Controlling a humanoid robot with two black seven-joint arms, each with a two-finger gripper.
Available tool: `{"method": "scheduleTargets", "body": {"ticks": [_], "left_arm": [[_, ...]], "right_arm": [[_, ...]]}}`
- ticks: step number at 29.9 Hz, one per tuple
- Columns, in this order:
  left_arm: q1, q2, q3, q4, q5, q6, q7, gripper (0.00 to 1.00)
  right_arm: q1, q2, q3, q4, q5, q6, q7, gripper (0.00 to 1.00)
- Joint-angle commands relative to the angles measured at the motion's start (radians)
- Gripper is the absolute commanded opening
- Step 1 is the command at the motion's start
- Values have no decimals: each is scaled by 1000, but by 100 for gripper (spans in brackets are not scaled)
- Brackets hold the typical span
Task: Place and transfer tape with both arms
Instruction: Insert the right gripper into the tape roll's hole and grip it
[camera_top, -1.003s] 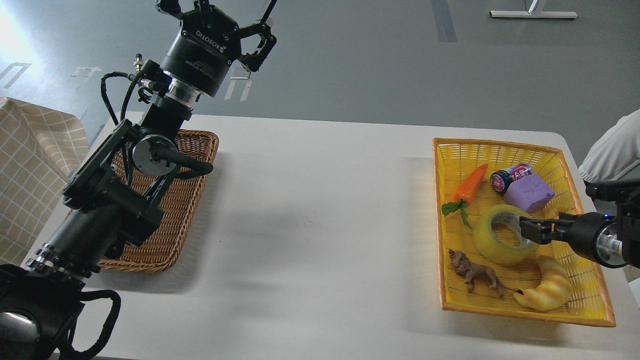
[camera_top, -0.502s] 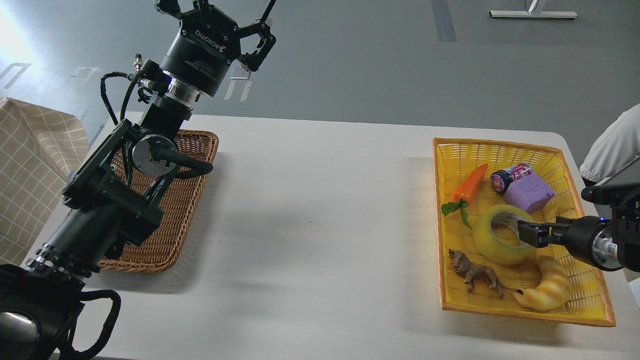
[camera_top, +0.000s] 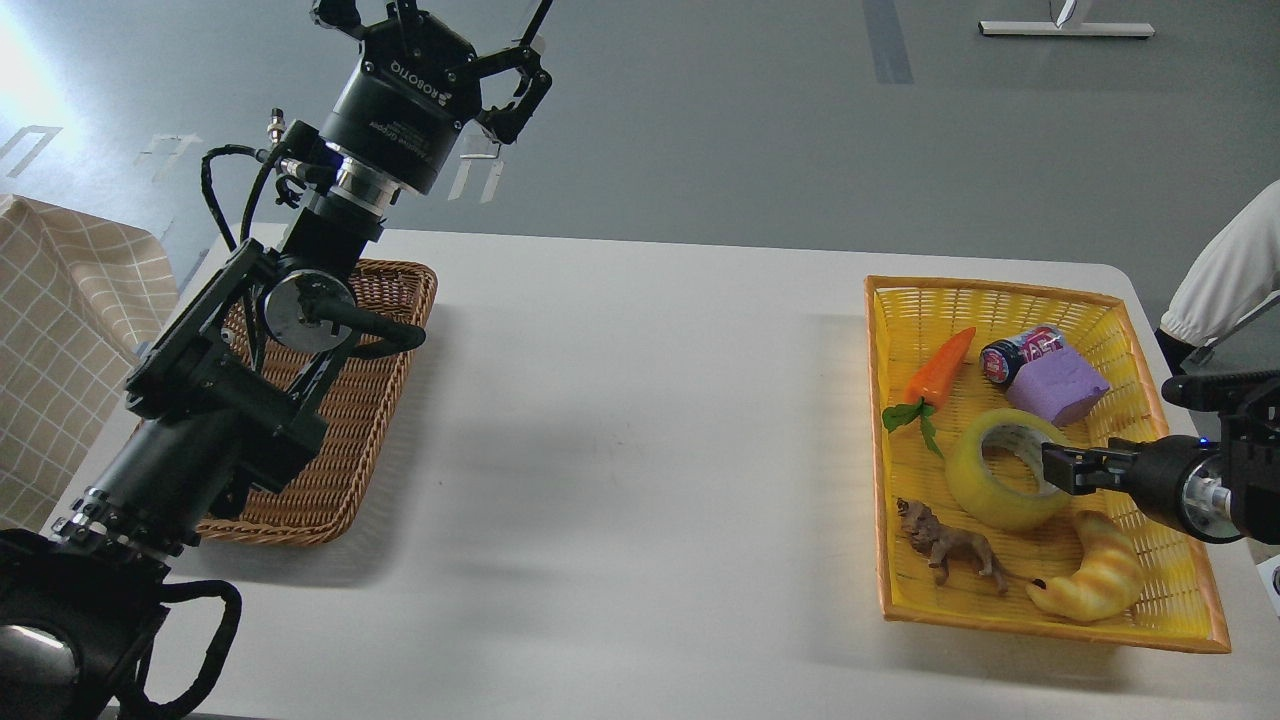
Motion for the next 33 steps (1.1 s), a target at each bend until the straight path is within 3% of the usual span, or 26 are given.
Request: {"method": "scheduleTargets", "body": {"ticks": [1,9,21,27,33], "left_arm": [[-1,0,0,0,0,0,0,98],[-1,0,0,-1,0,0,0,98],[4,0,0,0,0,0,0,98],[5,0,0,-1,0,0,0,98],[5,0,0,-1,0,0,0,98]], "right_arm": [[25,2,-31,-5,0,0,0,66],[69,21,-86,-21,3,0,0,56],[69,45,-93,-51,3,0,0,51],[85,48,-123,-53,3,0,0,33],[88,48,-123,-54,3,0,0,22]]}}
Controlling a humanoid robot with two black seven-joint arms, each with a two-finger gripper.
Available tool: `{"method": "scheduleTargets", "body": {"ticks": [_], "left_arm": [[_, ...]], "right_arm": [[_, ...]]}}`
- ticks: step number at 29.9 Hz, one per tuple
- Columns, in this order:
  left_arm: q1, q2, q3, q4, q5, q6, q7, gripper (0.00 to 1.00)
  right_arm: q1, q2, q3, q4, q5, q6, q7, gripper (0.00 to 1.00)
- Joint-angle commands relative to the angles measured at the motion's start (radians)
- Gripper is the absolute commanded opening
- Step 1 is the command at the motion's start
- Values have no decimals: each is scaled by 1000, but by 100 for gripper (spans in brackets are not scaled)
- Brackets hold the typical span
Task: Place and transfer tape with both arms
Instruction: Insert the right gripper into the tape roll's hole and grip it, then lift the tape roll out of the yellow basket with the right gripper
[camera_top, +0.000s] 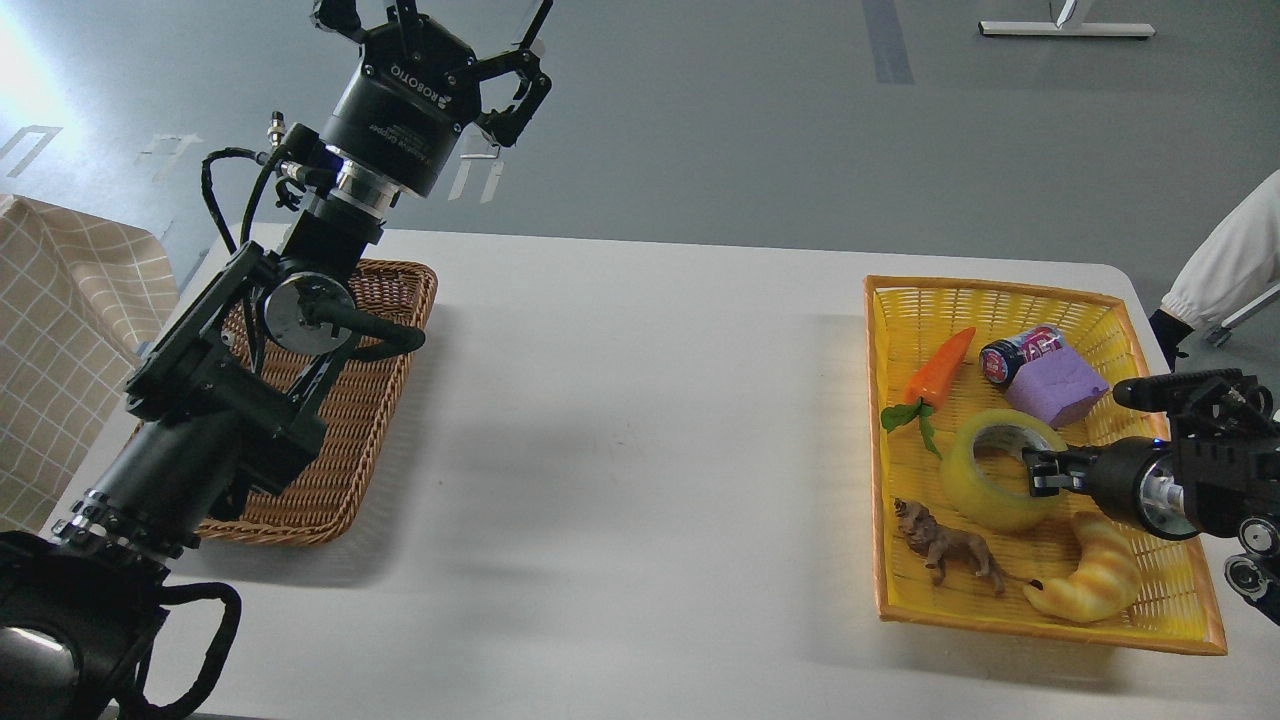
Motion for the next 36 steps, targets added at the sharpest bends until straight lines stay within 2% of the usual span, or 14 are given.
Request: {"method": "scheduleTargets", "body": {"ticks": [1,7,9,12,25,32,36], "left_arm": [[2,0,0,-1,0,0,0,98],[2,0,0,1,0,0,0,98],[3,0,0,1,0,0,0,98],[3,0,0,1,0,0,0,98],[2,0,-1,1,0,0,0,98],[2,5,-1,-1,-2,0,0,98],[3,5,-1,-1,-2,0,0,98]], "right_arm": [[2,0,0,0,-1,0,0,21],[4,-6,0,3,3,0,0,15],[14,-8,3,11,7,0,0,8],[33,-12,3,21,10,0,0,4],[122,-115,15,161,58,0,12,3],[238,-97,14,156,67,0,14,3],[306,-40,6,149,67,0,14,3]]}}
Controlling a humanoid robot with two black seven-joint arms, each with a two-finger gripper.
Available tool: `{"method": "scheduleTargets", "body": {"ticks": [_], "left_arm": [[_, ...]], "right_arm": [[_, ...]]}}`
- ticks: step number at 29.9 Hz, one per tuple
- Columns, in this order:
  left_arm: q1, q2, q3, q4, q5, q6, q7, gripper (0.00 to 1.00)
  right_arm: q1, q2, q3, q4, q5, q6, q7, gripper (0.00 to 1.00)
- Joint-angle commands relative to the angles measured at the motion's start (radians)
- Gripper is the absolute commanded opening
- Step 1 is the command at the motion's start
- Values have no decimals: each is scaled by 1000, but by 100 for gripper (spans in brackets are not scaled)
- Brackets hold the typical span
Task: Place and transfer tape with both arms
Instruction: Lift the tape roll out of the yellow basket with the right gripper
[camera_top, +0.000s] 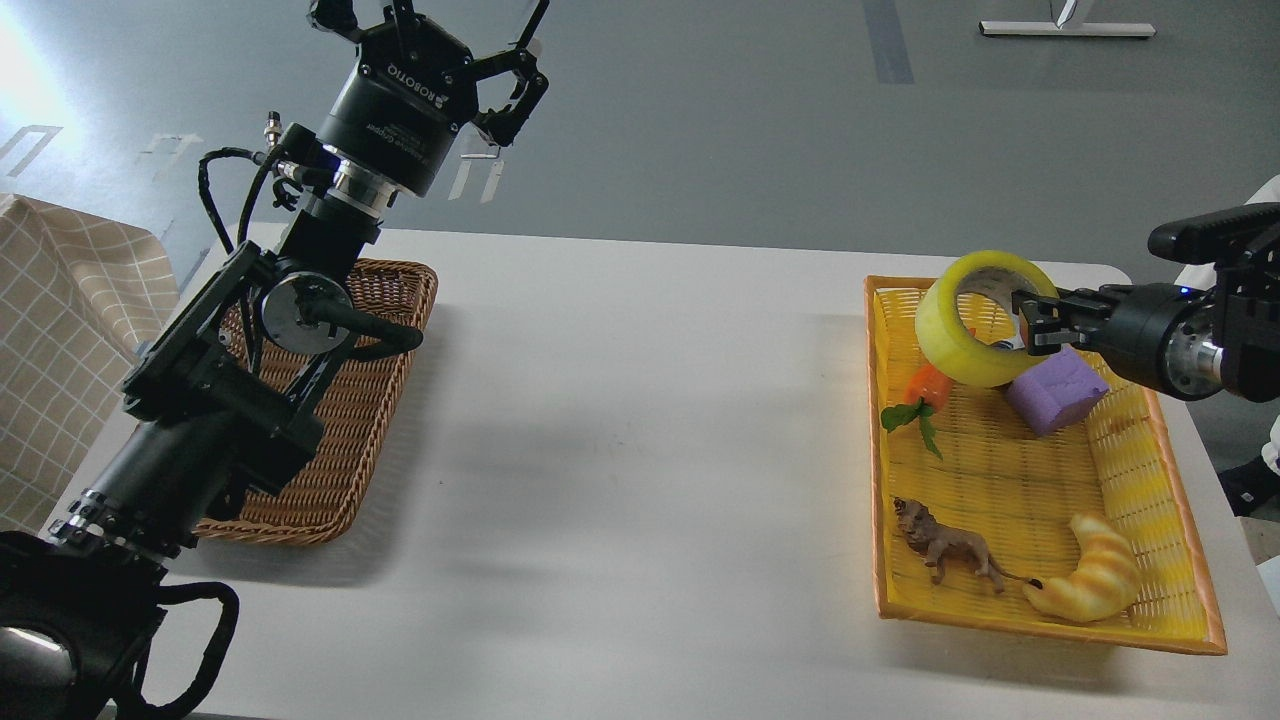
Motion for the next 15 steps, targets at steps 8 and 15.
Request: {"method": "scheduleTargets", "body": {"ticks": [8,15], "left_arm": [[-1,-4,0,-1,2,0,0,98],[-4,-3,0,-1,0,0,0,98]], "right_arm": [[128,182,-26,-41,0,0,0,4],[240,347,-131,-167,-1,0,0,4]]}}
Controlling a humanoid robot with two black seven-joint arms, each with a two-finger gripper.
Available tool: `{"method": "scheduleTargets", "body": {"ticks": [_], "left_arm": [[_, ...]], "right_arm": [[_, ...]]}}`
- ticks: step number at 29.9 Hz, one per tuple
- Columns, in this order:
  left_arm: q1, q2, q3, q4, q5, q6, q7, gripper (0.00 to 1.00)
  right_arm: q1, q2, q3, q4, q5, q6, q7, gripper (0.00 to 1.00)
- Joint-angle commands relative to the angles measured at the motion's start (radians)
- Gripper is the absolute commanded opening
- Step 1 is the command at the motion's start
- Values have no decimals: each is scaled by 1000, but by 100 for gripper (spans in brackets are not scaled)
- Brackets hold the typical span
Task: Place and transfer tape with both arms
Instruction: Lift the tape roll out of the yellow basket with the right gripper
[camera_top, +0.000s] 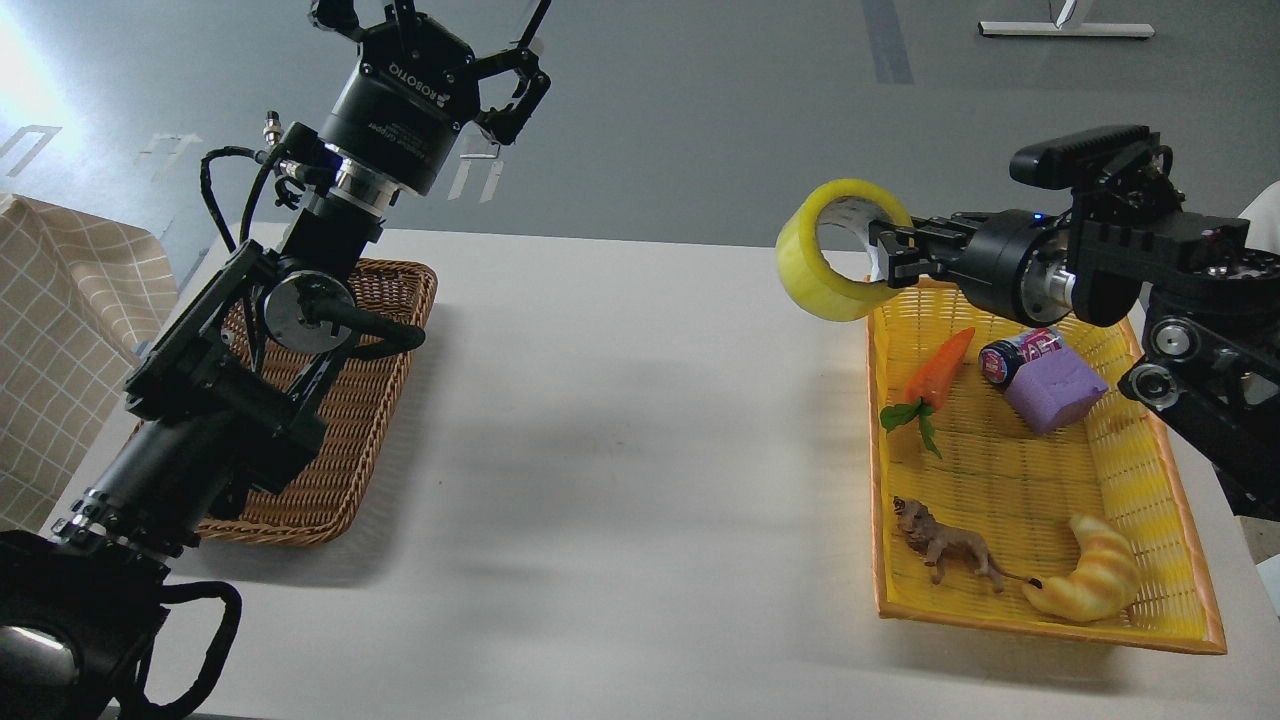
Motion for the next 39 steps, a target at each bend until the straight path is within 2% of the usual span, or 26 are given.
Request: {"method": "scheduleTargets", "body": {"ticks": [1,11,20,29,33,39], "left_arm": [[0,2,0,0,-1,0,0,98],[-2,2,0,0,-1,0,0,98],[0,2,0,0,0,0,0,98],[-2,0,0,0,0,0,0,98],[-2,0,0,0,0,0,0,98],[0,-3,0,0,0,0,0,98]], "right_arm": [[43,68,-49,-56,0,0,0,4],[119,275,-167,-225,1,0,2,5],[119,397,-215,-336,29,0,2,6],[118,475,-216,-418,56,0,2,6],[109,510,-224,-447,56,0,2,12],[110,536,-274,-475,58,0,2,12]]}}
